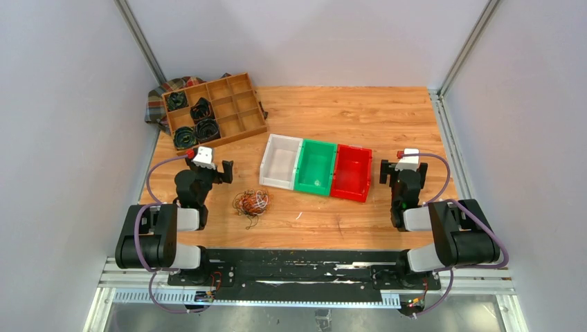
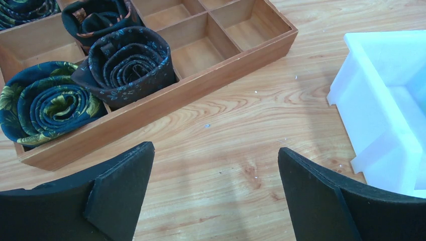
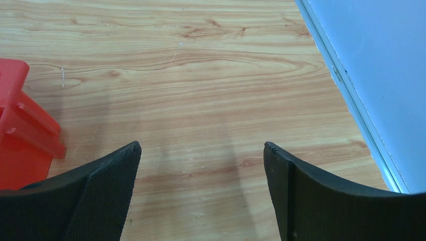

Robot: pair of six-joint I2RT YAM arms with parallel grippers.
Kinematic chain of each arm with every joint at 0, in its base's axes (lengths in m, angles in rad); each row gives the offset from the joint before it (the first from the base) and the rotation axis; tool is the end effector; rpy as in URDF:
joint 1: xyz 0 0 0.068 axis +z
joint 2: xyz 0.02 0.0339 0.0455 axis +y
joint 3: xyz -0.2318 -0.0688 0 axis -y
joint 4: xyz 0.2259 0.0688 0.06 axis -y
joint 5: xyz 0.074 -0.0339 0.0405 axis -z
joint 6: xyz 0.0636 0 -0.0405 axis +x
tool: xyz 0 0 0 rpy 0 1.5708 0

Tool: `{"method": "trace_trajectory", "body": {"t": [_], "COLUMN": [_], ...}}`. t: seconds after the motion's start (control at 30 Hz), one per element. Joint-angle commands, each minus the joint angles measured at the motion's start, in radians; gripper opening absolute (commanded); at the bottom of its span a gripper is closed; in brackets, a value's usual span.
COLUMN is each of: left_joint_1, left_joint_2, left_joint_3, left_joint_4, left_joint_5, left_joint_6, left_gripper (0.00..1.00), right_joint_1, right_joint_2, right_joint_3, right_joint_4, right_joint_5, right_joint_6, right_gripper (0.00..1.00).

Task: Untangle the cables
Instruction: Untie the cable.

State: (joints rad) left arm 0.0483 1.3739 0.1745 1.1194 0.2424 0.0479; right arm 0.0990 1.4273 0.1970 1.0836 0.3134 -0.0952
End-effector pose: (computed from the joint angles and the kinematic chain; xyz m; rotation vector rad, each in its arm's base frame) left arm 0.2483 -0.0033 0.1413 0.1840 1.6397 -0.1267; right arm 0.2526 0.0054 0.1304 0.0660 1.7162 -0.2661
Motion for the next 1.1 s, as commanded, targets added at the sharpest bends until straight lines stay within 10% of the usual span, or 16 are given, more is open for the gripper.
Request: {"method": "trace_trajectory", "body": {"t": [0.0, 0.37, 0.5, 0.77, 0.87, 1.07], "left_joint_1": [-0.004, -0.006, 0.0, 0.007, 0.007, 0.007], "left_joint_2": [0.004, -0.005, -0.078, -0.274, -0.305, -0.24], "left_joint_3": [-0.004, -0.006, -0.001, 0.339, 0.462, 0.663], "left_joint_4": [0.025, 0.029, -0.034, -0.857, -1.149, -1.637], "left_joint_5": [0.004, 0.027, -0.002, 0.075, 0.194, 0.462], "left_joint_6": [0.001, 0.009, -0.01, 0.115, 0.209, 0.367], "left_gripper": [0.98, 0.98, 0.98, 0.98, 0.98, 0.98], "right_joint_1": [-0.015, -0.023, -0.024, -0.026, -0.053, -0.079], "right_joint_2": [0.001, -0.023, -0.246, -0.569, -0.601, -0.405], "right_joint_3": [0.005, 0.015, 0.109, 0.211, 0.291, 0.502], "right_joint_4": [0.018, -0.013, -0.366, -0.699, -0.91, -0.986], "right_joint_5": [-0.006, 0.012, 0.081, 0.097, 0.161, -0.417], "right_joint_6": [-0.003, 0.009, 0.061, 0.349, 0.714, 0.707], "right_gripper": [0.91, 0.91, 0.91, 0.91, 0.91, 0.91]}}
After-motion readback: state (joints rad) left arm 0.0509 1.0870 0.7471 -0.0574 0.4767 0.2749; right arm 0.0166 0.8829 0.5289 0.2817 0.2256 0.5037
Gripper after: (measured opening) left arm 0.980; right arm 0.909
